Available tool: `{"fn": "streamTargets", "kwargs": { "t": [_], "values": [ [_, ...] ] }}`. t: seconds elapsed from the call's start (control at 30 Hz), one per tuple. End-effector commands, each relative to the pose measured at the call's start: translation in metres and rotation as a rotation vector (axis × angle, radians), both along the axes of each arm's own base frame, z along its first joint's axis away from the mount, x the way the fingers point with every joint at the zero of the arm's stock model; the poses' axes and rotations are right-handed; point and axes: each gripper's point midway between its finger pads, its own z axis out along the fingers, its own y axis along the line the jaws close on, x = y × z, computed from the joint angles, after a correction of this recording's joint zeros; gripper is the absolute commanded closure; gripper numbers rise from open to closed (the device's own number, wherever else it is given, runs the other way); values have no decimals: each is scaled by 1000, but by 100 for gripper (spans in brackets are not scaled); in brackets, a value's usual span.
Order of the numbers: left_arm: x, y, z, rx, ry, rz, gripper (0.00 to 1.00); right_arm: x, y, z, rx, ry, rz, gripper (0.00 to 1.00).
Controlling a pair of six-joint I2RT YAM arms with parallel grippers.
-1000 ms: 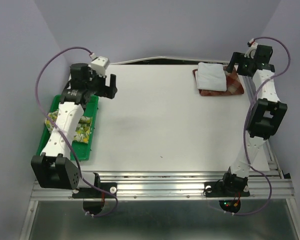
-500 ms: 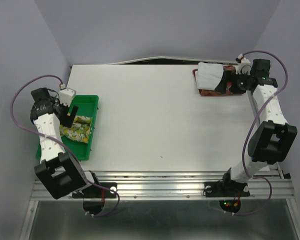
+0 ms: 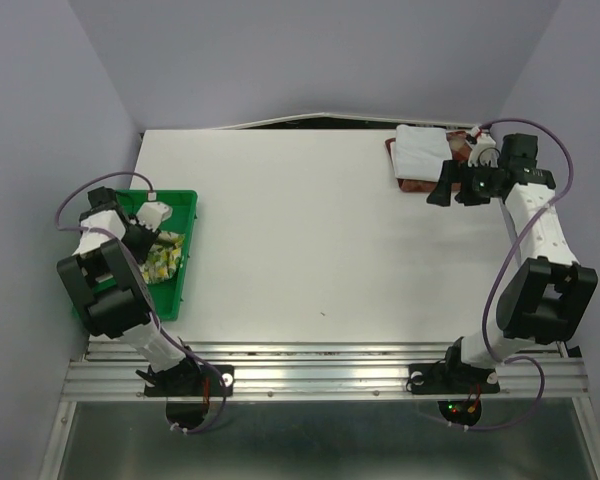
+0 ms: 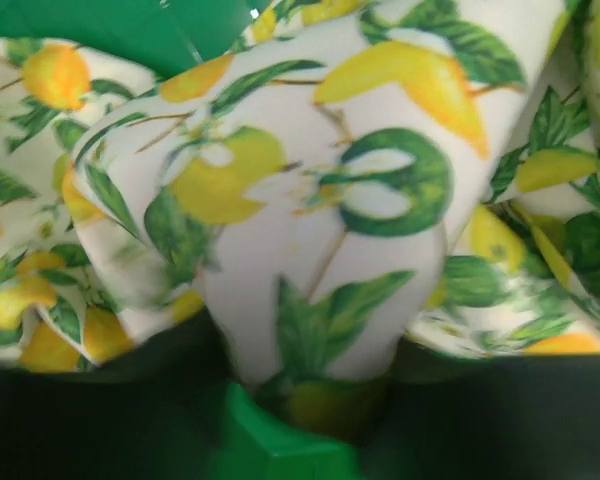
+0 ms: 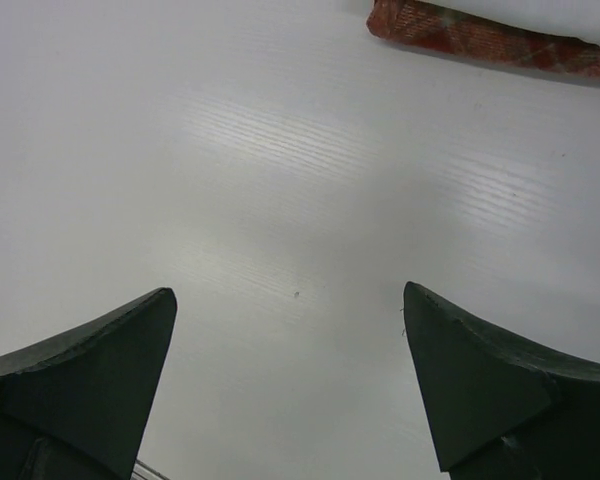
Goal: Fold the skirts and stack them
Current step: Grab the skirt from the pile, then move the skirt to the center of the board
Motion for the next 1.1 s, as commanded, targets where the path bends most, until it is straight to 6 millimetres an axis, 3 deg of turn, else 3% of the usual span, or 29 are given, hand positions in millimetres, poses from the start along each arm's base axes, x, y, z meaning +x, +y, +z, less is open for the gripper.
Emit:
{"fn": "streamTargets", "kwargs": {
  "t": [0.0,0.03,0.07,0.1,0.13,0.23,0.3,0.33,0.37,0.47,0.5,0.6,0.63,0.67,0.7,0.73,0.83,0.87,0.9,0.93,1.07],
  "values": [
    [29,-8,34,-53,-112,-40,80,-2,-3,20,-35,-75,7,0],
    [28,-17,45,-102,-120,-42,97,-1,-3,22,-36,-82,9,0],
    [40,-15,77,-88,-197,-43,100,-2,-2,25,-34,-91,15,0],
    [43,-18,94,-95,-226,-45,100,-2,-1,26,-31,-95,18,0],
    [51,-25,130,-115,-285,-61,100,-1,0,28,-26,-100,20,0],
    [58,-46,201,-153,-407,-91,100,-1,6,32,6,-111,39,0],
    [71,-70,291,-142,-586,-141,100,0,11,36,38,-120,48,0],
    [71,-83,289,-178,-574,-151,100,1,12,38,43,-127,55,0],
    [75,-107,326,-185,-657,-212,100,2,15,42,64,-136,65,0],
    [76,-158,379,-277,-786,-276,100,5,19,48,86,-155,82,0],
    [74,-193,396,-345,-826,-333,100,6,22,55,98,-168,93,0],
    [64,-246,415,-464,-866,-430,100,7,25,62,105,-192,125,0],
    [57,-277,422,-547,-871,-507,100,6,26,64,106,-197,135,0],
    [56,-292,406,-591,-822,-536,100,4,27,66,100,-209,149,0],
    [48,-312,403,-631,-809,-603,100,3,28,67,101,-212,159,0],
    [44,-326,380,-665,-741,-642,100,0,29,67,92,-222,173,0],
    [36,-356,336,-692,-620,-709,100,-7,30,64,72,-236,208,0],
    [27,-372,298,-706,-517,-735,100,-10,30,57,55,-237,229,0],
    [23,-379,276,-716,-457,-751,100,-13,30,56,40,-243,239,0],
    [7,-394,242,-750,-350,-795,100,-18,29,47,19,-235,264,0],
    [-25,-419,165,-884,-59,-833,100,-38,36,32,25,-200,342,0]
  ]
}}
